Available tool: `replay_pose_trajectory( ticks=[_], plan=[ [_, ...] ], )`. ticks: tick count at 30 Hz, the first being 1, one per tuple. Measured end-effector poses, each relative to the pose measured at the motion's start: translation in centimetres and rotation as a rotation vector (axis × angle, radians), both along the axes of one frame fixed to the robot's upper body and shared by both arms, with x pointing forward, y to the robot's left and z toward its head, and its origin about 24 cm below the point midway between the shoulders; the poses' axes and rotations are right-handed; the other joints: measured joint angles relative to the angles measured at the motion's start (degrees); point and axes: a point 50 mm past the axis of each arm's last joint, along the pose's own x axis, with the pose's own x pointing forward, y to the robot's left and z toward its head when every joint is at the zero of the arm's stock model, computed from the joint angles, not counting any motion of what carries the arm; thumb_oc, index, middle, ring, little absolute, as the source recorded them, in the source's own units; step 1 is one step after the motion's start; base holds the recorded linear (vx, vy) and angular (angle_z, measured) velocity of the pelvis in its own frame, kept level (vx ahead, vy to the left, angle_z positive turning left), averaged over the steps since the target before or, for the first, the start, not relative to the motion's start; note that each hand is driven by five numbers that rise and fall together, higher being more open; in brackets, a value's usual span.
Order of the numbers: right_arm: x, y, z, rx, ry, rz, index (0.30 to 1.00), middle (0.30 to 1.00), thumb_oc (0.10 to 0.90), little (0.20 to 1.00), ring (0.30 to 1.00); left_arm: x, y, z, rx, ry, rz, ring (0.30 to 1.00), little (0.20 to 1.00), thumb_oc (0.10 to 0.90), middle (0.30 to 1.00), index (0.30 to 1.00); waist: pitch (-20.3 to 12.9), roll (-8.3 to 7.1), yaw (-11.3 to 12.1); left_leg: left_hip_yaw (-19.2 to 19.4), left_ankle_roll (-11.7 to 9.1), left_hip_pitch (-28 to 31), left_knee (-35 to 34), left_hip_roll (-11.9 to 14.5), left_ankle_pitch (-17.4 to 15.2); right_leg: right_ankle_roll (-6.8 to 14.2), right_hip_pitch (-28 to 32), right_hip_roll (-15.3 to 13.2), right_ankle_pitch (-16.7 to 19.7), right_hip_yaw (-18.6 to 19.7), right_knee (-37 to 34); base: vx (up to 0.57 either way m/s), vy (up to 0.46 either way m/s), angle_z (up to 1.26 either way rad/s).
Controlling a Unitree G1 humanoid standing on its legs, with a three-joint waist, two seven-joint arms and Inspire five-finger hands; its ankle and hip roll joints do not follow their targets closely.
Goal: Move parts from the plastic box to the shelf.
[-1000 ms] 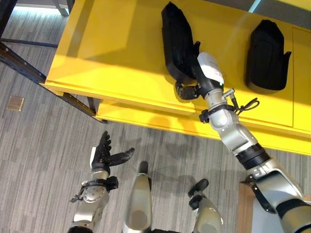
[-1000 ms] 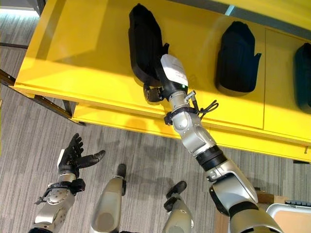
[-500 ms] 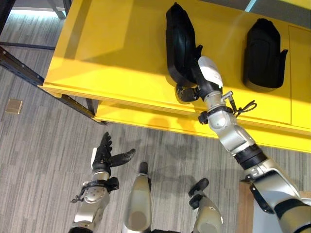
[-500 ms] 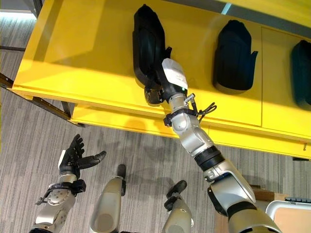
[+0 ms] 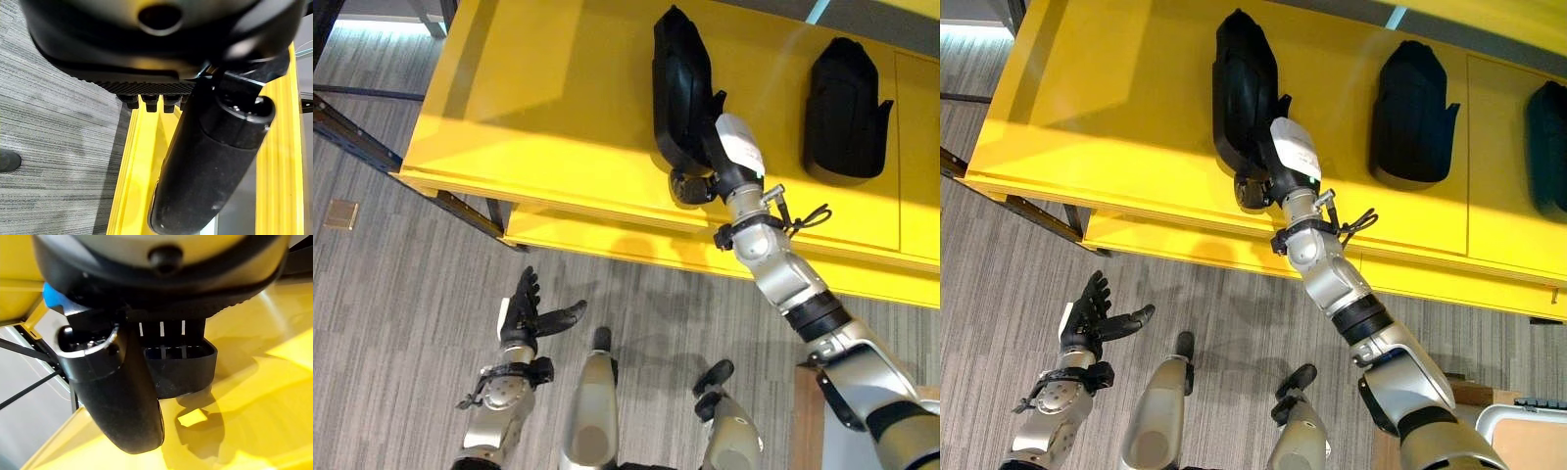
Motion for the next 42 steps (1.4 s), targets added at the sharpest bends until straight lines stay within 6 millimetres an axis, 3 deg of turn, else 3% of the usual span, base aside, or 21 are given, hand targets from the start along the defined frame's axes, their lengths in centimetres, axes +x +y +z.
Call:
replay_pose_trajectory(
  ticks=[12, 13, 14, 15, 23, 28, 42],
  plan=[
    [0.1, -0.2, 0.0, 0.009, -0.001, -0.016, 0.3, 0.3, 0.4, 0.3, 0.3, 0.0, 0.0, 0.0, 0.0, -0.001, 0.0, 1.0, 1.0, 0.9, 1.0, 1.0, 0.0, 0.01, 0.01, -0.02, 0.01, -0.38, 0.0, -0.02, -0.02, 0.0, -0.33, -0.08, 0.0, -0.02, -0.01, 0.0, 0.0, 0.0],
    [0.2, -0.3, 0.0, 0.008, 0.0, -0.019, 0.38, 0.38, 0.457, 0.38, 0.38, 0.0, 0.0, 0.0, 0.0, -0.002, 0.0, 1.0, 1.0, 0.9, 1.0, 1.0, 0.0, 0.01, -0.01, -0.03, 0.01, -0.42, 0.03, -0.02, -0.02, 0.02, -0.36, -0.08, 0.01, -0.02, 0.01, 0.0, 0.0, 0.0],
    [0.3, -0.3, 0.1, 0.006, 0.001, -0.022, 0.522, 0.522, 0.559, 0.522, 0.522, 0.0, 0.0, 0.0, 0.0, -0.003, 0.0, 1.0, 1.0, 0.9, 1.0, 1.0, 0.0, 0.01, 0.0, -0.03, 0.02, -0.48, 0.04, -0.03, -0.02, 0.05, -0.39, -0.08, 0.03, -0.02, 0.02, 0.0, 0.0, 0.0],
    [0.3, -0.3, 0.2, 0.004, 0.0, -0.025, 1.0, 1.0, 0.9, 1.0, 1.0, 0.0, 0.0, 0.0, 0.0, -0.003, 0.0, 1.0, 1.0, 0.9, 1.0, 1.0, 0.0, 0.01, 0.0, -0.06, 0.02, -0.55, 0.08, -0.04, -0.02, 0.1, -0.42, -0.09, 0.06, -0.02, 0.03, 0.0, 0.0, 0.0],
    [0.5, -0.4, 0.7, -0.011, -0.009, -0.025, 1.0, 1.0, 0.9, 1.0, 1.0, 0.0, 0.1, 0.0, 0.001, -0.001, 0.002, 1.0, 1.0, 0.9, 1.0, 1.0, 0.0, 0.01, 0.03, -0.21, 0.02, -0.75, 0.17, -0.07, -0.02, 0.16, -0.46, -0.05, 0.1, -0.12, 0.03, 0.0, 0.0, 0.0],
    [0.6, -0.7, 2.6, -0.077, -0.05, -0.016, 1.0, 1.0, 0.9, 1.0, 1.0, 0.0, 0.1, 0.0, 0.001, -0.004, 0.004, 1.0, 1.0, 0.9, 1.0, 1.0, 0.02, -0.02, 0.11, -0.3, 0.02, -0.86, 0.15, -0.1, -0.02, 0.18, -0.49, 0.08, 0.12, -0.26, 0.04, 0.0, 0.0, 0.0],
    [-3.0, 1.7, 7.2, -0.234, -0.307, 0.136, 1.0, 1.0, 0.9, 1.0, 1.0, 0.1, 0.9, 0.5, 0.005, -0.03, 0.048, 1.0, 1.0, 0.9, 1.0, 1.0, 0.22, -0.54, -0.15, -0.19, 0.02, -1.06, 0.31, -0.05, -0.03, 0.26, -0.92, 0.22, 0.18, -0.04, 0.22, 0.0, 0.0, 0.0]
  ],
)
